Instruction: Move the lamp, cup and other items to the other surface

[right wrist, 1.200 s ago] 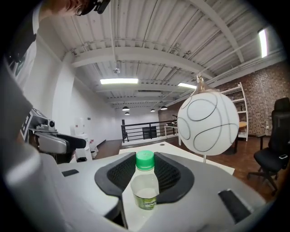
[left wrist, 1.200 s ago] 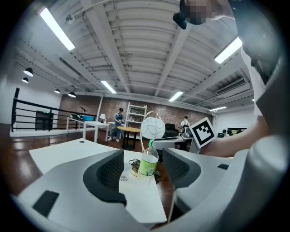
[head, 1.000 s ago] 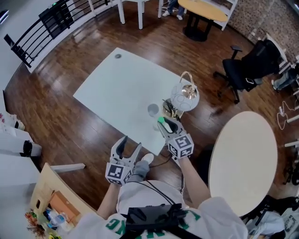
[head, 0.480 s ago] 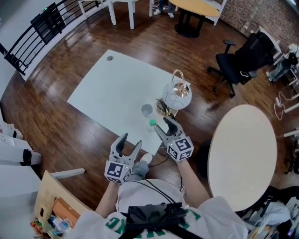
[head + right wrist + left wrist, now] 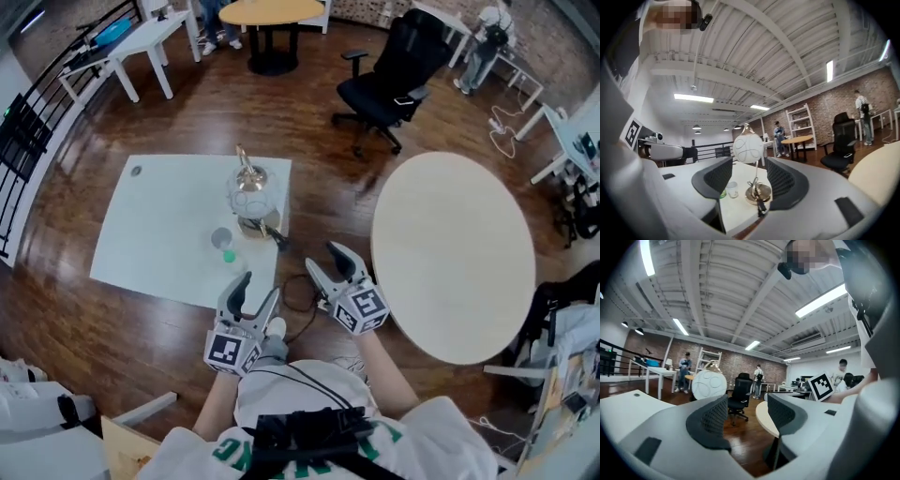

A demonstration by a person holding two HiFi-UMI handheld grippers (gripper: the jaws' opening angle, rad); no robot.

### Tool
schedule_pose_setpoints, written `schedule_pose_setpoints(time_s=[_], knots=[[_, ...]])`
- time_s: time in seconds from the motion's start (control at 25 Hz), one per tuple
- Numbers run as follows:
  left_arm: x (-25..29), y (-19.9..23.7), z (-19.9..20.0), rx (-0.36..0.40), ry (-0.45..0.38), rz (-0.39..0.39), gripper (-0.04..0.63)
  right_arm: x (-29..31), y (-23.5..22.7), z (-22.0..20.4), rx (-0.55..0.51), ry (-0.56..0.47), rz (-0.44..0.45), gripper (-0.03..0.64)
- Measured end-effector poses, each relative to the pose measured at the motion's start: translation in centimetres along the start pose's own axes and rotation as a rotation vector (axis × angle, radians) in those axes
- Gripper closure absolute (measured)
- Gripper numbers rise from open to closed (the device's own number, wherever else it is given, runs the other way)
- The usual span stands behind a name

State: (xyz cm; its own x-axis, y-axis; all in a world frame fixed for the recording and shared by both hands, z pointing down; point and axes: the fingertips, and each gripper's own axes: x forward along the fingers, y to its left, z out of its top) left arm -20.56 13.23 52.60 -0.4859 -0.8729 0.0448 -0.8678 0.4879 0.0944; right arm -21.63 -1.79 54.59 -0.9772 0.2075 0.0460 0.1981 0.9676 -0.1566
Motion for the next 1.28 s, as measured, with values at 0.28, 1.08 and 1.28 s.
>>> schedule_pose_setpoints(time_s=[0.28, 1.08, 1.28], knots=[[6.7, -10.9, 0.1, 0.014, 0.03, -0.29, 0.345, -16.2, -9.7, 2.7, -0.006, -0.106, -0.472, 0.204], [13.1, -34.4, -1.7, 0.119, 0.049, -0.766, 0.301, -43.3, -10.7, -1.0, 0.048, -0.154, -0.997, 0.21], [12.5, -34.5, -1.2, 0.113, 0.091, -0.789, 0.301, -42.5, -10.2, -1.1, 0.077, -0.157, -0.992, 0.21]])
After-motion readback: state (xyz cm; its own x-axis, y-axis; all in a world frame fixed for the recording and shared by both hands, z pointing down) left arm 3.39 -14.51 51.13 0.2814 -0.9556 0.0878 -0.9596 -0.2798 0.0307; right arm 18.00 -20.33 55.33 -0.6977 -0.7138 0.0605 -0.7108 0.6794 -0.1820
